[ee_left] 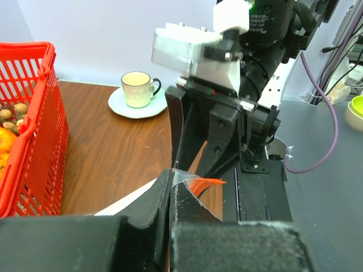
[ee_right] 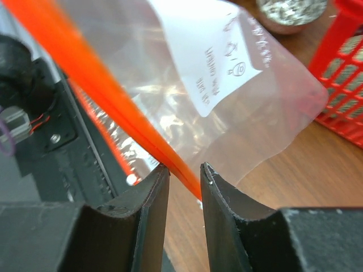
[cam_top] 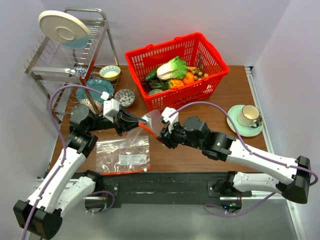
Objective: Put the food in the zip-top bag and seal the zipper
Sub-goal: Open the zipper of the food storage bag.
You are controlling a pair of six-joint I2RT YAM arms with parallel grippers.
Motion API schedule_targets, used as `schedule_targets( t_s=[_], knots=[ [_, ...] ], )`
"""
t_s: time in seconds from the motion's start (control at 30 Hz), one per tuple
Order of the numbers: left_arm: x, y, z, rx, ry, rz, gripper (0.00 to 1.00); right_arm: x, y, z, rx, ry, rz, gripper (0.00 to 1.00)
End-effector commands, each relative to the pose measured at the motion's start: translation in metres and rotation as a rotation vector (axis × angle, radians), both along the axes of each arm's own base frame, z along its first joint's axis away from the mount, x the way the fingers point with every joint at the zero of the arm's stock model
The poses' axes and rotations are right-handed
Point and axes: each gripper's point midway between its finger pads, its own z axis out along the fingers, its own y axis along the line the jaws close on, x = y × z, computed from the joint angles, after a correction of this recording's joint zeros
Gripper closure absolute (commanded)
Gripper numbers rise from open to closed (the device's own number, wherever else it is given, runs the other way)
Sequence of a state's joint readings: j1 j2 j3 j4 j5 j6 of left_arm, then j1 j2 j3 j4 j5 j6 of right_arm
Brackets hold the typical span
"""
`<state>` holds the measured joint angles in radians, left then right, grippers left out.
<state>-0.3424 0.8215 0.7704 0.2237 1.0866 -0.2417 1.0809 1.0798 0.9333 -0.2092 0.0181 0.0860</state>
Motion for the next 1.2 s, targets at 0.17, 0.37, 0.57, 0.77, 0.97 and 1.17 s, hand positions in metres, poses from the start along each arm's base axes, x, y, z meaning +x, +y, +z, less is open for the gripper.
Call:
schedule_targets(
  t_s=[0.17,0.37,0.57,0.77,0.97,1.17],
  knots=[
    [0.022,-0.002,-0.005,-0.001,0.145,0.071,1.00,0.024,-0.006,0.046,0.135,-0.112,-0.134,0.66],
    [0.026,-0.007,-0.007,0.002,0.275,0.046,1.00,0.025,-0.003,0.041,0.106,-0.131,-0.111,0.75],
    [0.036,-0.008,-0.019,0.058,0.351,0.071,0.98,0.018,-0.003,0.043,0.101,-0.110,-0.081,1.00],
    [0.078,0.023,-0.025,0.145,0.394,0.447,0.70,0.005,0.000,0.059,0.108,0.011,-0.064,1.00],
    [0.080,0.065,0.003,0.073,0.351,0.730,0.09,0.002,-0.002,0.066,0.214,0.206,-0.195,1.00],
    [0.060,0.098,0.010,0.025,0.388,0.889,0.00,0.005,-0.007,0.074,0.362,0.301,-0.296,1.00]
  ],
)
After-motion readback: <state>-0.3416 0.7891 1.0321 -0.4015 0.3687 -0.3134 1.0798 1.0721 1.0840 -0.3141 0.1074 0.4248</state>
